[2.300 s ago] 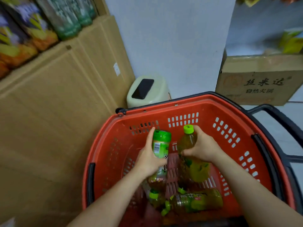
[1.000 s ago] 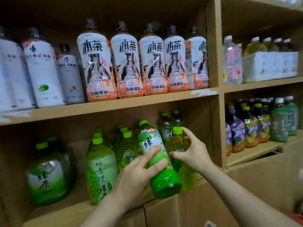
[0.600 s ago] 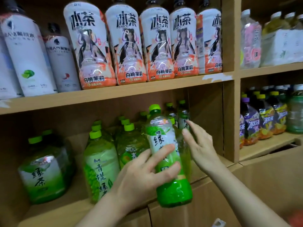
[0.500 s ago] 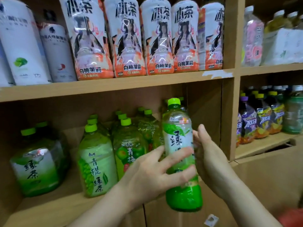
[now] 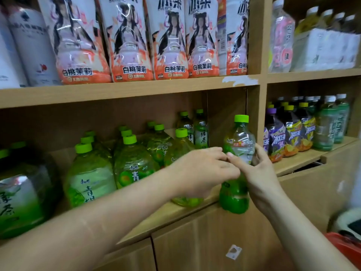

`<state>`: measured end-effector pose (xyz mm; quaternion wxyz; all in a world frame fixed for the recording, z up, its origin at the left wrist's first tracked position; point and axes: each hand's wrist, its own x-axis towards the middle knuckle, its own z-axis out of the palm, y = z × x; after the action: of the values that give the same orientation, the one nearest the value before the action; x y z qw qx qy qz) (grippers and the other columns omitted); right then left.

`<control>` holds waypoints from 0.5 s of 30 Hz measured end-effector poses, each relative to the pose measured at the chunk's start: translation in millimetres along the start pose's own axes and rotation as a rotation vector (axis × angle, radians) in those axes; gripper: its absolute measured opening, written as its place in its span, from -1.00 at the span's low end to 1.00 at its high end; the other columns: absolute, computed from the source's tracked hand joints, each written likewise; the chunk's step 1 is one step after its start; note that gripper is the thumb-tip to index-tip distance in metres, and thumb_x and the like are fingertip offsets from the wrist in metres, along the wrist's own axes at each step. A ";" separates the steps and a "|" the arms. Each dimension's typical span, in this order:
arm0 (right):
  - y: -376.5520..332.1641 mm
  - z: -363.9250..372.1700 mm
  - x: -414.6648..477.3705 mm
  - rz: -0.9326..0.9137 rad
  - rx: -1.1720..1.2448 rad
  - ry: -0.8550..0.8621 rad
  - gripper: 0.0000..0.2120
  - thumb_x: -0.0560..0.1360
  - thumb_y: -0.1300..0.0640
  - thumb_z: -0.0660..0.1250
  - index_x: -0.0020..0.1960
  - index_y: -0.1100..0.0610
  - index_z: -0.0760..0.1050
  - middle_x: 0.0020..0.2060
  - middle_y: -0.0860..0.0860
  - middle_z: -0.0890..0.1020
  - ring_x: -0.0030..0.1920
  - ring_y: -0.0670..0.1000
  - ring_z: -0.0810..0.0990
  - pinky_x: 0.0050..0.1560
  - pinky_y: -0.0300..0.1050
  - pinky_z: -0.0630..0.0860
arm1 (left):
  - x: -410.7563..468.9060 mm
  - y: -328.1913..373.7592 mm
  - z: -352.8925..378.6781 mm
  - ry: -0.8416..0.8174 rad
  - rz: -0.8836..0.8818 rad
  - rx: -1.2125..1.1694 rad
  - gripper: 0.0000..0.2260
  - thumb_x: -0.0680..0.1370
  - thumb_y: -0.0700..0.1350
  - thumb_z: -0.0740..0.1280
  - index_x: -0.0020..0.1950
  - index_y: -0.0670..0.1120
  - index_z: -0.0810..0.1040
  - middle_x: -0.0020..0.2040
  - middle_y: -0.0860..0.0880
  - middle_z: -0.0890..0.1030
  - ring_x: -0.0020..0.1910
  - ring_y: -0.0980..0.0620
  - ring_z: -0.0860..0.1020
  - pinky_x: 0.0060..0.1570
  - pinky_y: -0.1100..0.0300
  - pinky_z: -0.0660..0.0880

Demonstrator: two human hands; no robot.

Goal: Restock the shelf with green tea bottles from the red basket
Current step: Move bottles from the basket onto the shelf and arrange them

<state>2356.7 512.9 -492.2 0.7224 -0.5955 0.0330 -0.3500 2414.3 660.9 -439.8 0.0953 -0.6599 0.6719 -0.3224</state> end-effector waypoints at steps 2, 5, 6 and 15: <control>3.6 -1.0 10.8 -0.045 -0.045 -0.006 -0.42 0.33 0.29 0.49 0.30 0.09 0.41 0.05 0.06 0.67 0.05 0.05 0.65 0.06 0.01 0.57 | 5.9 -14.5 -7.4 -0.152 -0.021 0.087 -0.69 0.35 -0.16 0.42 0.08 -0.05 0.54 0.03 -0.02 0.64 0.16 -0.11 0.51 0.36 -0.09 0.23; 12.1 -2.1 23.5 -0.077 -0.119 0.000 -0.39 0.31 0.28 0.52 0.30 0.05 0.40 0.05 0.00 0.67 0.05 -0.03 0.65 0.11 0.00 0.56 | 9.3 -35.5 -9.1 -0.538 -0.103 0.323 -0.46 0.40 0.24 0.37 0.33 0.11 0.42 0.29 0.00 0.50 0.40 -0.09 0.30 0.41 -0.29 -0.12; 15.5 -1.3 25.5 -0.081 -0.148 -0.010 -0.38 0.31 0.26 0.53 0.30 0.03 0.40 0.05 -0.01 0.66 0.04 -0.07 0.64 0.11 -0.01 0.56 | 10.1 -38.8 -7.8 -0.629 -0.115 0.343 -0.40 0.37 0.33 0.34 0.36 0.15 0.39 0.32 0.00 0.48 0.41 -0.10 0.29 0.39 -0.34 -0.13; 32.4 4.2 27.8 -0.170 -0.516 0.001 -0.23 0.28 0.01 0.55 0.38 0.02 0.26 -0.03 -0.17 0.49 -0.05 -0.19 0.48 -0.07 -0.30 0.44 | 9.5 -49.7 7.4 -0.875 -0.288 0.349 -0.29 0.33 0.42 0.29 0.42 0.17 0.32 0.34 -0.06 0.43 0.32 -0.17 0.38 0.29 -0.14 0.25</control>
<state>2394.7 502.8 -509.4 0.5148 -0.7603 0.0711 -0.3897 2458.4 653.6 -414.9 0.4322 -0.7939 0.4066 -0.1326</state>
